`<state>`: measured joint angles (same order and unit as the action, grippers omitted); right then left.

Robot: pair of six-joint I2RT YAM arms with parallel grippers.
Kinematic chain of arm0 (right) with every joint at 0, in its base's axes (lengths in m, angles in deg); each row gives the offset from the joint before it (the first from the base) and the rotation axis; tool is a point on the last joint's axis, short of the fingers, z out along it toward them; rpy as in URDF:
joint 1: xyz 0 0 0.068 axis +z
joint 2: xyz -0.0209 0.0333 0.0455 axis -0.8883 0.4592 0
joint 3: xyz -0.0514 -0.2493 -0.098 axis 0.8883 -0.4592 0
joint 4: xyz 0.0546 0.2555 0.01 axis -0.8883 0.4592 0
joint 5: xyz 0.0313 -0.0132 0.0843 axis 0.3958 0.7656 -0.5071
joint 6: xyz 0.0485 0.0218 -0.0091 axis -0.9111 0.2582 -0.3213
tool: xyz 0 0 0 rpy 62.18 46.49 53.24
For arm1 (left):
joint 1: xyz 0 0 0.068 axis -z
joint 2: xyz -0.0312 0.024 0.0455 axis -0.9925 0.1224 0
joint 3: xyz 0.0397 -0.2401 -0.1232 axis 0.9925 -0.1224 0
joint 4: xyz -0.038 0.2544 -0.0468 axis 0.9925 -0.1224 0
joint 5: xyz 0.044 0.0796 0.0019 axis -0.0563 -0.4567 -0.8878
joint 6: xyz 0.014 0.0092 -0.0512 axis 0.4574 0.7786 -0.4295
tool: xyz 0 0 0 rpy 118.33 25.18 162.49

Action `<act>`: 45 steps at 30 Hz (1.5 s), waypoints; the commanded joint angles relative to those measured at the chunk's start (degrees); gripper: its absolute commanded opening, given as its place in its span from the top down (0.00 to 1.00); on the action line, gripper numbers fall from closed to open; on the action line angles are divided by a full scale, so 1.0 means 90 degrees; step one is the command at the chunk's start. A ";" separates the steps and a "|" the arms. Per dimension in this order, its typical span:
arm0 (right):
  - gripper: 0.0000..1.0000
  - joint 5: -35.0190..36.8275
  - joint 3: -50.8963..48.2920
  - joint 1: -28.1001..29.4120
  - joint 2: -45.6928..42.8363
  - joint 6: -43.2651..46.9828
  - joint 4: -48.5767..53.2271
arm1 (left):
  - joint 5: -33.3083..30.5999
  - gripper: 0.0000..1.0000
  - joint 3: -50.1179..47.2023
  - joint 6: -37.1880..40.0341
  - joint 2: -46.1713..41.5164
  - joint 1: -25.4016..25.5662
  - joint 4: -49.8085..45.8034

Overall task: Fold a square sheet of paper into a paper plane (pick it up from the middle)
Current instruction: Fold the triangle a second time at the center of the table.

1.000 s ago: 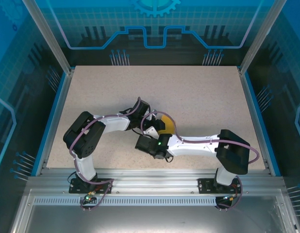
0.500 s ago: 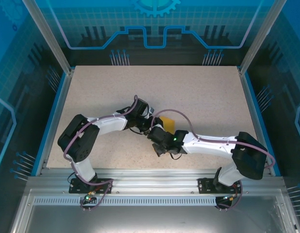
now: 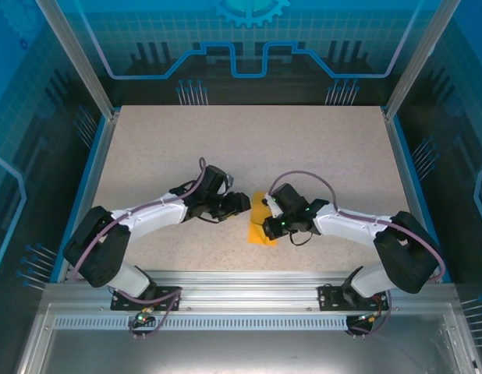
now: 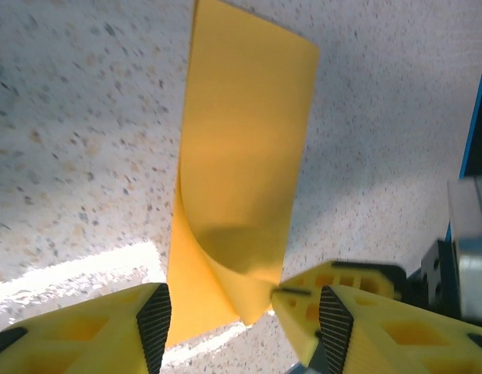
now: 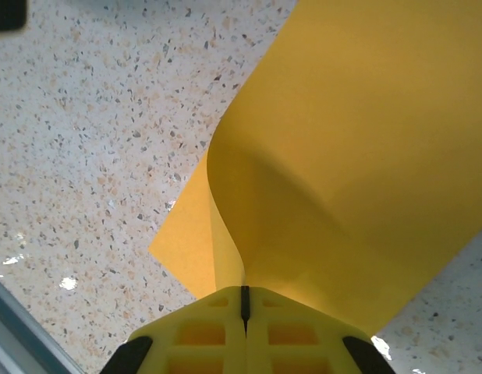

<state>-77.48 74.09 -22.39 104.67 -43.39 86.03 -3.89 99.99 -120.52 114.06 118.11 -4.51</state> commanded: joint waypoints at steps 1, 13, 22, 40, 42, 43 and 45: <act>0.97 -0.0850 -0.0119 -0.0360 -0.0028 0.0306 -0.0166 | -0.0070 0.45 -0.0133 0.0056 -0.0134 0.0276 0.0127; 0.96 -0.1432 -0.0080 -0.1254 0.0197 0.0724 0.0134 | -0.0174 0.58 -0.0050 -0.0128 0.0322 0.0974 0.0491; 0.96 -0.1455 0.0253 -0.1490 0.0644 0.1032 0.0430 | -0.0496 0.61 0.0108 -0.0453 0.0708 0.1301 0.0692; 0.94 -0.1224 0.0894 -0.1590 0.1334 0.1456 0.0843 | -0.0852 0.61 0.0319 -0.0703 0.0925 0.1489 0.0778; 0.94 -0.1196 0.0929 -0.1612 0.1377 0.1487 0.0879 | -0.0869 0.61 0.0380 -0.0716 0.0972 0.1534 0.0780; 0.94 -0.1177 0.0936 -0.1618 0.1387 0.1504 0.0900 | -0.0882 0.61 0.0410 -0.0723 0.1001 0.1552 0.0782; 0.94 -0.1168 0.0906 -0.1654 0.1379 0.1502 0.0887 | -0.0906 0.61 0.0459 -0.0740 0.1050 0.1593 0.0769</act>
<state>-88.17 81.02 -36.01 116.34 -31.19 92.22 -10.82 102.22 -126.53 122.50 131.61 2.09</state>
